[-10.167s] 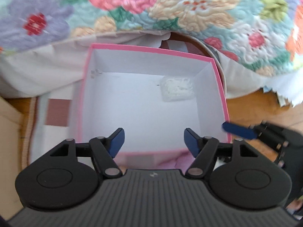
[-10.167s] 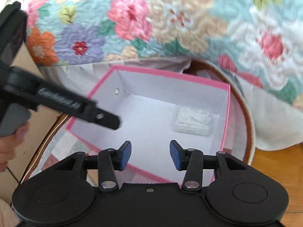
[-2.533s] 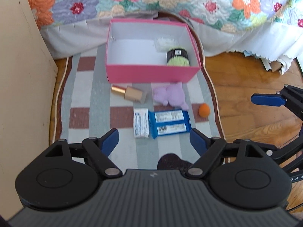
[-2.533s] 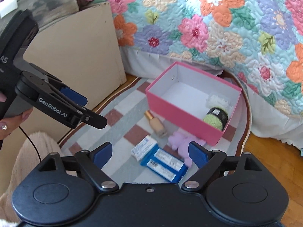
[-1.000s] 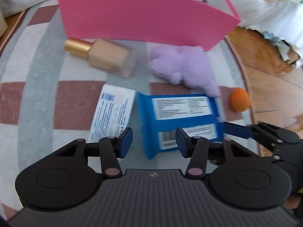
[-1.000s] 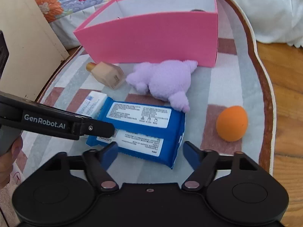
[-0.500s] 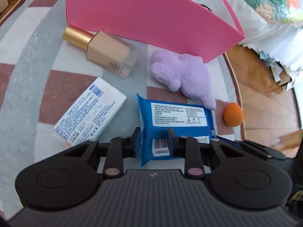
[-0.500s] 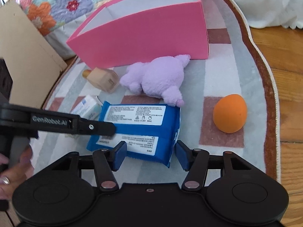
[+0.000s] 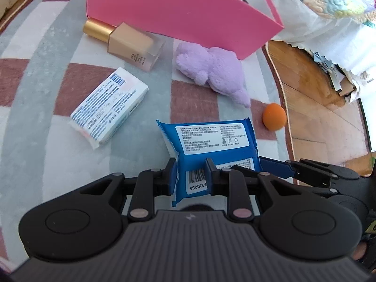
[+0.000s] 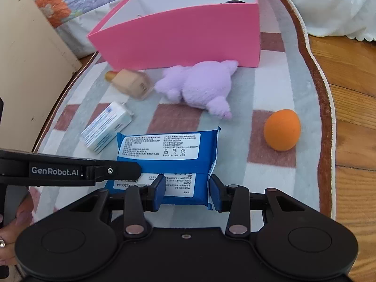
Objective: Organize objects
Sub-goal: 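Close the left tool on the blue wipes packs and lift, then carry the blue wipes packs with the left tool into the pink box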
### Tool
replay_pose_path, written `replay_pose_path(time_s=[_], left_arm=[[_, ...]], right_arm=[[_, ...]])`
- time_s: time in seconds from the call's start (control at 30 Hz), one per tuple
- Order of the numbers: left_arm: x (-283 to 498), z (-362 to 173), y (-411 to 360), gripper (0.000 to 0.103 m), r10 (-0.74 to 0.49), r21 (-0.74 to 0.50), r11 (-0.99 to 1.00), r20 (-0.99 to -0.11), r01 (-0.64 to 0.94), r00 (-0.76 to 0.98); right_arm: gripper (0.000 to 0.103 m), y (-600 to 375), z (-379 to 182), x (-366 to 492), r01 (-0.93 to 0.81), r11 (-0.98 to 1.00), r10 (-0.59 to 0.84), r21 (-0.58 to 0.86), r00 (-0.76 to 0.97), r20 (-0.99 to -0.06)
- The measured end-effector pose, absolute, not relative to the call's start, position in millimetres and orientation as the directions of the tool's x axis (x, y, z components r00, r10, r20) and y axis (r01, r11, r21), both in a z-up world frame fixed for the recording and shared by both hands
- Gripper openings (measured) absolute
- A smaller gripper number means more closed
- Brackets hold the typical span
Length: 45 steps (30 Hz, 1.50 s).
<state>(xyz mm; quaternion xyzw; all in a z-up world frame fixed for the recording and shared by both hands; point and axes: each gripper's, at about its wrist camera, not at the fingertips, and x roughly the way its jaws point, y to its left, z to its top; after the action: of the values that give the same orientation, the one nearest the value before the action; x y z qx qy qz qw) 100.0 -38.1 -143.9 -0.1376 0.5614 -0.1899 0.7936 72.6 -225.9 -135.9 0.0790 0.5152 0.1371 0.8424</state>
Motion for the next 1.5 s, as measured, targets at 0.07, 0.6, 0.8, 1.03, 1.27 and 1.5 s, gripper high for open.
replay_pose_path(time_s=[0.07,0.6,0.8,1.03,1.27,1.5], left_arm=[[95.8,-135.1,-33.5,0.023,-0.461,-0.438,0.887,-0.835,0.146,0.299],[66.9,-48.5,-5.9,0.023,-0.499,-0.448,0.867,-0.787,0.22,0.364],[70.3,-0.1,6.7,0.025,-0.494,-0.426,0.869,-0.746,0.251,0.446],[92.9,44.7,16.9,0.026,-0.476,-0.395,0.879,-0.7,0.267,0.532],[142.2,71.4,9.4,0.03,-0.437,-0.324,0.9,-0.666,0.293,0.605],[212.0,76.2,-2.7,0.03,-0.414,-0.309,0.91,-0.678,0.275,0.608]], right_arm=[[0.049,-222.9,-127.5,67.1,-0.157,0.949,0.314,0.273,0.426,-0.849],[0.058,-189.8,-39.2,47.4,-0.294,0.94,0.298,0.17,0.472,-0.83],[0.064,-175.9,5.2,45.8,-0.36,0.925,0.319,0.125,0.55,-0.772],[0.069,-166.7,47.3,65.6,-0.417,0.903,0.36,0.105,0.599,-0.715],[0.069,-162.9,70.8,115.2,-0.43,0.898,0.374,0.09,0.642,-0.67],[0.069,-169.9,75.1,184.2,-0.427,0.9,0.371,0.085,0.649,-0.664]])
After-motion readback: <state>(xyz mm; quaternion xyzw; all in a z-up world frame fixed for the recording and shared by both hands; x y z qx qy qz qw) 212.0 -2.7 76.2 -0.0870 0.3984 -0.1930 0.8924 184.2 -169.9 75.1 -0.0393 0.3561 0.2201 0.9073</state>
